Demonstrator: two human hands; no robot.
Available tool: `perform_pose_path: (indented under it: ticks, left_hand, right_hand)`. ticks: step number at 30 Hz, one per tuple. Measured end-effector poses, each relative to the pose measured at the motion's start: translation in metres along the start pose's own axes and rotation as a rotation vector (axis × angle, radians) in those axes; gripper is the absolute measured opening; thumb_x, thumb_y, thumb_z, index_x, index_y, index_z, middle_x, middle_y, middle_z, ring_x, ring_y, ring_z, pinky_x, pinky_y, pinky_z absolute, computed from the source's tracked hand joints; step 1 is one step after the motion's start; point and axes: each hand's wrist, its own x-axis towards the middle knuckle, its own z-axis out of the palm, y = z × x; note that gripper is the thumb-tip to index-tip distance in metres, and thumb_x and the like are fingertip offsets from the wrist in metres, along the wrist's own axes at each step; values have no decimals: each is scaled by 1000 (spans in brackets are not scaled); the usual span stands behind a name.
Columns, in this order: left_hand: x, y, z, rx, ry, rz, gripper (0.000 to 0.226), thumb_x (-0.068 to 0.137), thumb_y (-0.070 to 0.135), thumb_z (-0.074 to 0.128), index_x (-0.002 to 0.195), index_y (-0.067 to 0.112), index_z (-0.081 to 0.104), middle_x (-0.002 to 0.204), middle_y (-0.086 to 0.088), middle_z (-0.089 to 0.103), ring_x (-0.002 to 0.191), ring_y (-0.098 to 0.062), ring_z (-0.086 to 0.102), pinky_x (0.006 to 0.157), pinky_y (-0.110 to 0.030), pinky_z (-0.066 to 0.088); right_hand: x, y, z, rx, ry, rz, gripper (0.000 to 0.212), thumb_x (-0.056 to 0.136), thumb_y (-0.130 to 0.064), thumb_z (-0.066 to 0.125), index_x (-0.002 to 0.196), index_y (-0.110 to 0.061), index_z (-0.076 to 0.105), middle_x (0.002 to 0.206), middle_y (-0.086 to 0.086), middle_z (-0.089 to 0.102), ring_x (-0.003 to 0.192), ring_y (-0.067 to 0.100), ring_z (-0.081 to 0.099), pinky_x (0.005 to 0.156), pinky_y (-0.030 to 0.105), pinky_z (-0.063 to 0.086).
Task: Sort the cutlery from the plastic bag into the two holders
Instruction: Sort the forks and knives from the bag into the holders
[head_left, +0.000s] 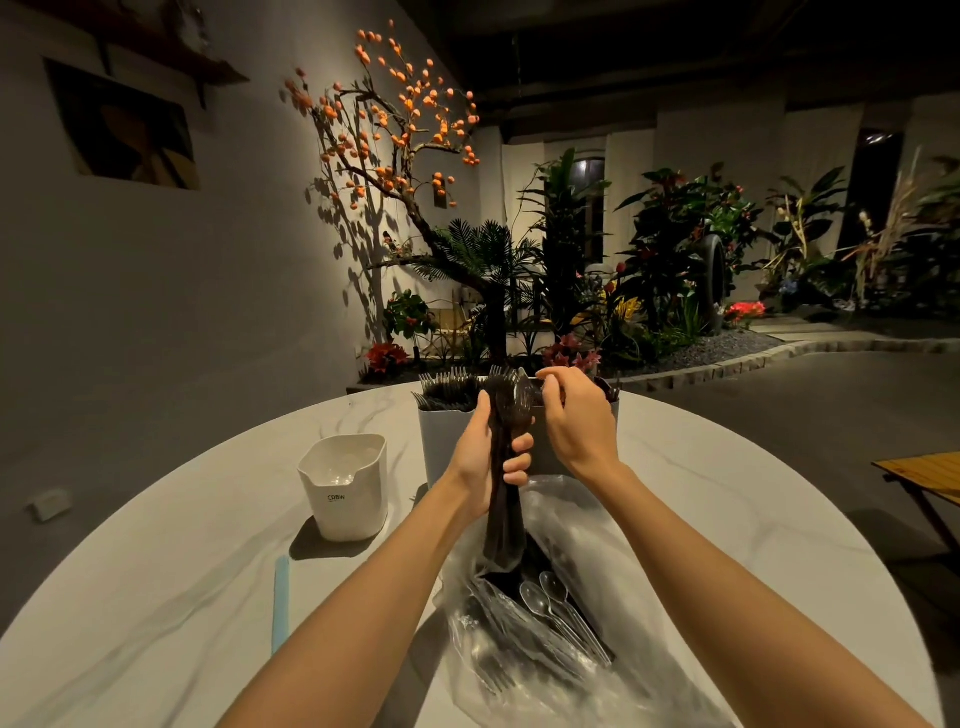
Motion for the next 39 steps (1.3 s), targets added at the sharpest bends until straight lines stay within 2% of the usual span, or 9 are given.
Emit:
perform_pose_path:
  ticks: [5,11,15,17,20,25,31,36,39]
  left_hand:
    - [-4,8,1,69,98,47,61,98,60,26,76,10,53,58,1,39,38,-7,28,36,-17,22]
    - [-16,16,0,214,124,-30,77,91,71,20,42,16,44,41,3,30,31,-8,25,34,-18,19]
    - [-21,20,2,219,186,-35,79,85,78,20,62,13,57,39,4,28,28,-7,24,31,-13,21]
    - [-22,24,2,234,223,-16,83,84,80,16,92,13,63,42,3,31,29,-7,25,31,-12,23]
    - [-25,29,0,267,228,-18,85,84,79,8,93,15,62,44,0,36,34,-9,29,36,-13,24]
    - [-25,32,-6,223,143,-63,86,84,79,7,78,8,54,52,-2,45,39,-10,39,37,-17,31]
    - [-34,32,-21,290,151,-198,83,90,73,9,82,4,54,62,-9,55,46,-17,48,43,-19,42]
    - [-30,27,-26,248,323,-147,61,102,51,23,84,4,56,63,-9,64,29,-9,34,30,-13,22]
    - [-23,26,-21,308,450,-105,38,104,38,33,91,10,56,67,-7,62,28,-7,28,32,-13,18]
  right_hand:
    - [-1,-3,9,194,-315,124,33,99,-42,43,92,-18,64,78,-2,66,74,16,65,70,38,52]
    - [2,-27,9,519,-552,246,32,101,-36,44,79,-17,58,67,-4,54,63,9,52,59,19,42]
    - [0,-37,8,730,-766,384,32,97,-44,50,96,-14,62,81,1,66,72,10,62,70,23,51]
    - [0,-39,8,803,-822,346,29,94,-35,58,106,-9,61,94,9,69,79,11,67,75,25,53]
    - [2,-41,9,768,-793,299,15,95,-24,58,97,-9,60,77,-1,64,62,3,59,66,24,44]
    - [3,-42,18,788,-735,341,25,96,-28,56,102,-5,57,78,1,65,79,29,54,70,31,44]
    - [13,-46,18,1090,-403,528,10,100,-14,48,92,-9,49,77,5,53,68,17,60,77,37,56]
    - [11,-49,30,1322,-189,726,20,99,-16,51,81,-10,46,65,0,45,54,10,46,58,27,47]
    - [4,-52,38,1344,-242,869,26,95,-20,59,72,-12,50,55,-2,43,45,8,42,53,24,40]
